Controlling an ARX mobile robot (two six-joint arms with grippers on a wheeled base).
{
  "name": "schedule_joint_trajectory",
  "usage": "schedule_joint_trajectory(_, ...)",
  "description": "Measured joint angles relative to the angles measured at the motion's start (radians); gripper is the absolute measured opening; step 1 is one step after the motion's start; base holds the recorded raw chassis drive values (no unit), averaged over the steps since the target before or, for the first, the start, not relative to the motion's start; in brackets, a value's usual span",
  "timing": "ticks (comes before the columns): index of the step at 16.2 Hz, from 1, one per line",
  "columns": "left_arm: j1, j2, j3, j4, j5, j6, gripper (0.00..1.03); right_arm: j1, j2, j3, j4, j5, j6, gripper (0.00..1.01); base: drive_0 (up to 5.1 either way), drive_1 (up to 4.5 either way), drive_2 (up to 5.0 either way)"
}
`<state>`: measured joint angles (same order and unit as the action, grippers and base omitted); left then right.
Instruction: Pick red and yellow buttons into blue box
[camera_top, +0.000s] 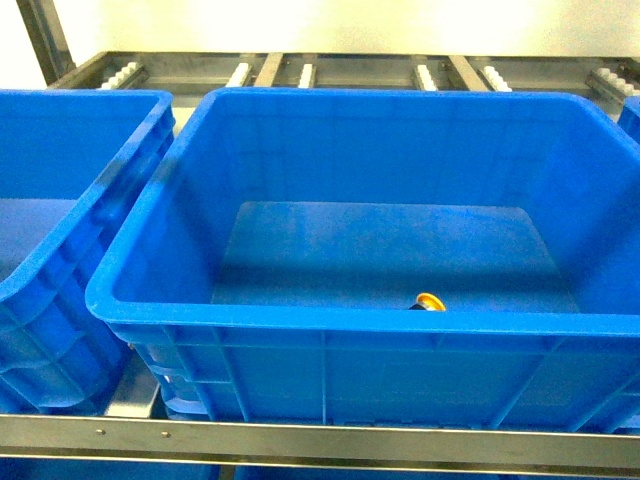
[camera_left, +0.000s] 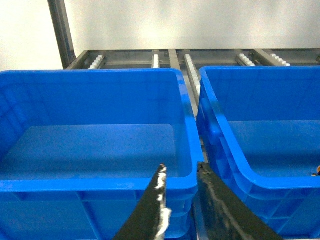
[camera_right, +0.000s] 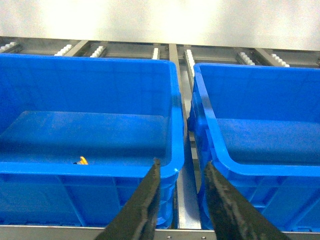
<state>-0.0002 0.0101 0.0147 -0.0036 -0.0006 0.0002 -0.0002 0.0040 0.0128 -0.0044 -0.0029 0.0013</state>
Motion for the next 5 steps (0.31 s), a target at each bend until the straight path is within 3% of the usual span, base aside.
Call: schedule_joint_trajectory(5,0.0,0.0,0.0,0.0,0.0,0.0,0.77,0.0,0.0,0.0,0.0,0.0,0.0,0.81,0.0,0.0,0.0)
